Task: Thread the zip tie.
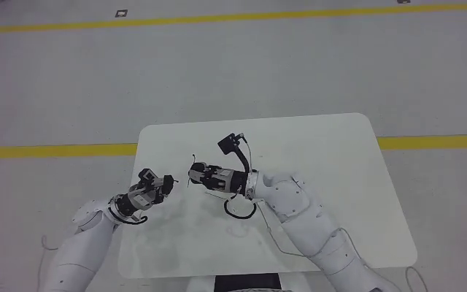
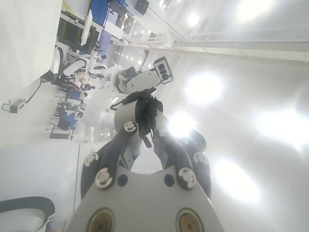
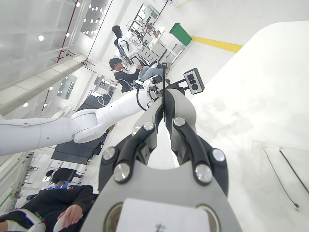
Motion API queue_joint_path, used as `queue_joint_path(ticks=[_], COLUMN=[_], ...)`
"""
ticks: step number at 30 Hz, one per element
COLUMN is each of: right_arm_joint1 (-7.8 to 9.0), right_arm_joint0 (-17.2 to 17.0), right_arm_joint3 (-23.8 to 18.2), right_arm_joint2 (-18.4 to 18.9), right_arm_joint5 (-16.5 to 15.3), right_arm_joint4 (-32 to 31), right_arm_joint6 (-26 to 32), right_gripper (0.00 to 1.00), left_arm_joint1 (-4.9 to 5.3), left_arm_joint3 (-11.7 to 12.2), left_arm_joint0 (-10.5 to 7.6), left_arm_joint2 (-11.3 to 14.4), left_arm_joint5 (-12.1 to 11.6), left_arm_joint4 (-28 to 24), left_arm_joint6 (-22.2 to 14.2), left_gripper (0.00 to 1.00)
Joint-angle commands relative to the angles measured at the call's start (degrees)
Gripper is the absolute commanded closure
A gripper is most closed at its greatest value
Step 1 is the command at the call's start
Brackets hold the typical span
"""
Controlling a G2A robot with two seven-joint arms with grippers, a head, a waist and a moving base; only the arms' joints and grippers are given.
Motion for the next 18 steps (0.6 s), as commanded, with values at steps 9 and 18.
queue_joint_path(ticks=[9,18], right_arm_joint1=[0.25,1.46], right_arm_joint0=[-0.18,1.36], right_arm_joint3=[-0.32,-0.05], right_arm_joint2=[-0.54,-2.92], right_arm_joint5=[0.0,0.0], right_arm_joint4=[-2.3,-5.24], right_arm_joint6=[-2.77,-8.17], right_gripper=[1.0,1.0], left_arm_joint1=[-0.17,0.0], left_arm_joint3=[-0.46,0.7], left_arm_joint0=[0.53,0.53], left_arm_joint2=[0.99,1.69], left_arm_joint5=[3.19,6.82], left_arm_joint4=[-2.06,-3.06], left_arm_joint6=[0.93,0.0], left_gripper=[1.0,1.0])
